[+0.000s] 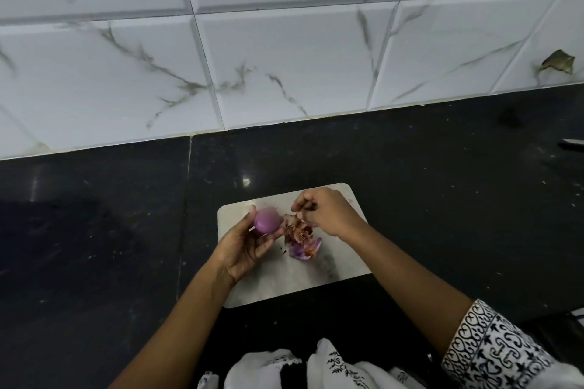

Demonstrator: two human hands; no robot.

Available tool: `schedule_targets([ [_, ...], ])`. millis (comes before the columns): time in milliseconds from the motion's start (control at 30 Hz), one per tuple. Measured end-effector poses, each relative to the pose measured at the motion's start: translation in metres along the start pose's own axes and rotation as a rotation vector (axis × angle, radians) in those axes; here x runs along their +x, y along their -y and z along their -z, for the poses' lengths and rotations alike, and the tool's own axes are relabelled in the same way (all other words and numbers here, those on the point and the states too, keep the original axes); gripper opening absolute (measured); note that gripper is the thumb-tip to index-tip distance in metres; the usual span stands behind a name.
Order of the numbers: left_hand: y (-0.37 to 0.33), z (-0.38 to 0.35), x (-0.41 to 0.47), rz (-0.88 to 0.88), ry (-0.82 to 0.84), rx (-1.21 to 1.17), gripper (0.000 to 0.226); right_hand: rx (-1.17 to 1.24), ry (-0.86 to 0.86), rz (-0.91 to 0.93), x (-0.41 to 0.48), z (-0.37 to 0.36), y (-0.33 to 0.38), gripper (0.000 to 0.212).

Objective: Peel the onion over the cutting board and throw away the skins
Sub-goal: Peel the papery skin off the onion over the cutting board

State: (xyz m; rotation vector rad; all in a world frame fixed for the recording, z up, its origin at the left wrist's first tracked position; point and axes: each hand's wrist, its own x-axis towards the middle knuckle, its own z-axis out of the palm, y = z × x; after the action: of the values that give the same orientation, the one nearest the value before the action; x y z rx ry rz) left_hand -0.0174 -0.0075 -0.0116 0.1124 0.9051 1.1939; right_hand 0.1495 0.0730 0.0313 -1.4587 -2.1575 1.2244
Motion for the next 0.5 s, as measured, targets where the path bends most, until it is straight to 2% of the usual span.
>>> schedule_targets([
  [100, 0.0, 0.0, 0.001, -0.014, -0.028, 0.016, 0.05, -0.155, 0.034, 0.066, 0.0, -0.001, 0.003, 0.018],
  [200, 0.001, -0.003, 0.003, -0.032, -0.045, 0.026, 0.052, -0.162, -0.074, 0.151, -0.003, 0.0, 0.008, 0.012],
  [300, 0.002, -0.008, 0.004, -0.036, -0.048, 0.06, 0.05, -0.152, -0.11, 0.256, -0.005, -0.004, 0.015, 0.022],
  [500, 0.003, -0.013, 0.004, -0.071, -0.044, 0.111, 0.047, -0.459, -0.184, 0.429, 0.0, -0.007, 0.018, 0.013],
])
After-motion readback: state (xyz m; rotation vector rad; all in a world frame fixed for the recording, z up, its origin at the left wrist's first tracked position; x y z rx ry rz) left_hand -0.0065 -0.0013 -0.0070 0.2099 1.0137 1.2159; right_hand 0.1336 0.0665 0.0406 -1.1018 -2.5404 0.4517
